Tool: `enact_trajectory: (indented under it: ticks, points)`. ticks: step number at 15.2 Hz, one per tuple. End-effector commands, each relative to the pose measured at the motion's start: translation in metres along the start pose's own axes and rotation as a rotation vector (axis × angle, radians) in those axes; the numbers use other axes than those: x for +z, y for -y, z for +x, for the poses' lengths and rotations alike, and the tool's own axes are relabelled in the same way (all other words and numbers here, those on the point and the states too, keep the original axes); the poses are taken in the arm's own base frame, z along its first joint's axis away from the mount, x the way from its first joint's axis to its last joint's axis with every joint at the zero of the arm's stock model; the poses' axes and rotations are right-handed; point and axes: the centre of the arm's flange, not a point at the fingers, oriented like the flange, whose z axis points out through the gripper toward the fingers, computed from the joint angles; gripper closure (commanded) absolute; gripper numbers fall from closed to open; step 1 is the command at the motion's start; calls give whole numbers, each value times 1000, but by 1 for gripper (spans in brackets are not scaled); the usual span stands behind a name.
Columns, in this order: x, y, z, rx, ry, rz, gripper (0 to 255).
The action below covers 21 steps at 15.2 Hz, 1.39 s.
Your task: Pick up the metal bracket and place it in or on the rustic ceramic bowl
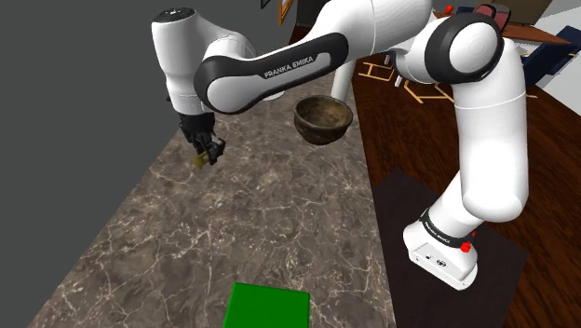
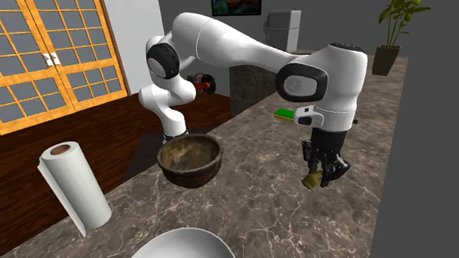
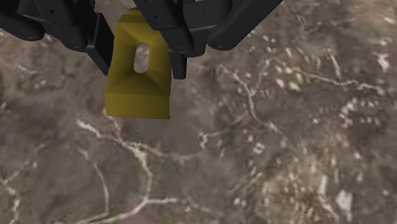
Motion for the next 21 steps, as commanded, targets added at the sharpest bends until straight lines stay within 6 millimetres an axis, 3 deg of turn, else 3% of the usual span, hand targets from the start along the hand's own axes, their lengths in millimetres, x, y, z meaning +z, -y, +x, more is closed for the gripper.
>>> enact_trajectory:
  ticks: [1, 21]
  points:
    - [-11, 0, 0, 0, 0, 0, 255]
    - [-116, 5, 3, 0, 0, 0, 255]
